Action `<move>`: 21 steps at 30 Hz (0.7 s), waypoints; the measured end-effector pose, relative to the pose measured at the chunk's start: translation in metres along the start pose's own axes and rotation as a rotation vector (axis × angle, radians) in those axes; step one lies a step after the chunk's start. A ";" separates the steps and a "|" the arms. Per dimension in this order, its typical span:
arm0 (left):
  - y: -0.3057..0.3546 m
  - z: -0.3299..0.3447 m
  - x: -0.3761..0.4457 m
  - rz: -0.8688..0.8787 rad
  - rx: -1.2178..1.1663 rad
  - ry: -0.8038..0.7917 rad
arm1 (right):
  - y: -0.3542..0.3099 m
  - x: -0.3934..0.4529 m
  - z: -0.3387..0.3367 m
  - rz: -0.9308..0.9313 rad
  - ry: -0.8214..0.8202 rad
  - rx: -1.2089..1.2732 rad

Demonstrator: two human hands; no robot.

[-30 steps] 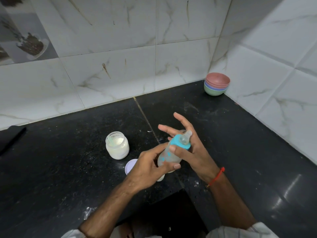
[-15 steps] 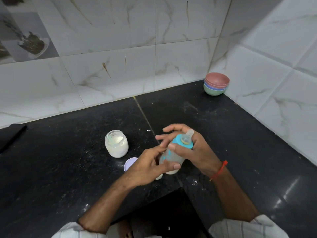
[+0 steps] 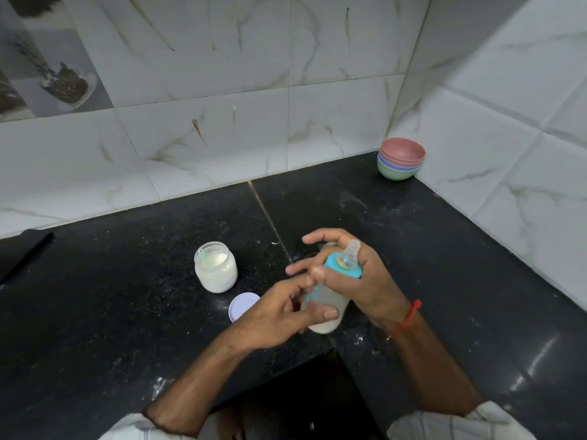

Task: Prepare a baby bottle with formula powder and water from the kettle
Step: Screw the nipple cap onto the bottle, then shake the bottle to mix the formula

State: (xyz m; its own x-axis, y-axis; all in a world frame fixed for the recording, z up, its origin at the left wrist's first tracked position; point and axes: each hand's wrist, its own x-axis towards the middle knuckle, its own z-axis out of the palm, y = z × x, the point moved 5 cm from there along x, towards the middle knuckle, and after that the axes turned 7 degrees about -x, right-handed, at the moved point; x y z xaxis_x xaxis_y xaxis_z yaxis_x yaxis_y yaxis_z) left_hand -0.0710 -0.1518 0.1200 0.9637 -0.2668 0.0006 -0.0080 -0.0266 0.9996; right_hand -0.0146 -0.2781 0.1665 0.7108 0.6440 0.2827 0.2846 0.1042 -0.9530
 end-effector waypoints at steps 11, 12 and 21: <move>0.008 -0.006 0.000 0.024 -0.063 -0.090 | -0.006 -0.006 0.008 -0.056 0.057 -0.043; 0.008 -0.003 -0.001 0.003 -0.063 -0.100 | -0.008 -0.006 0.007 -0.051 -0.020 -0.014; 0.013 -0.010 0.008 0.019 0.113 0.026 | 0.001 -0.008 0.010 -0.012 0.573 -0.208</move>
State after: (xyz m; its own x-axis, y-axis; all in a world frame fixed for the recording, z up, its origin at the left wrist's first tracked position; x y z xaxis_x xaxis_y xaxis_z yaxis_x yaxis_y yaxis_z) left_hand -0.0610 -0.1444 0.1328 0.9697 -0.2432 0.0213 -0.0546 -0.1309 0.9899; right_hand -0.0262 -0.2755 0.1623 0.9234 0.1278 0.3619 0.3731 -0.0787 -0.9244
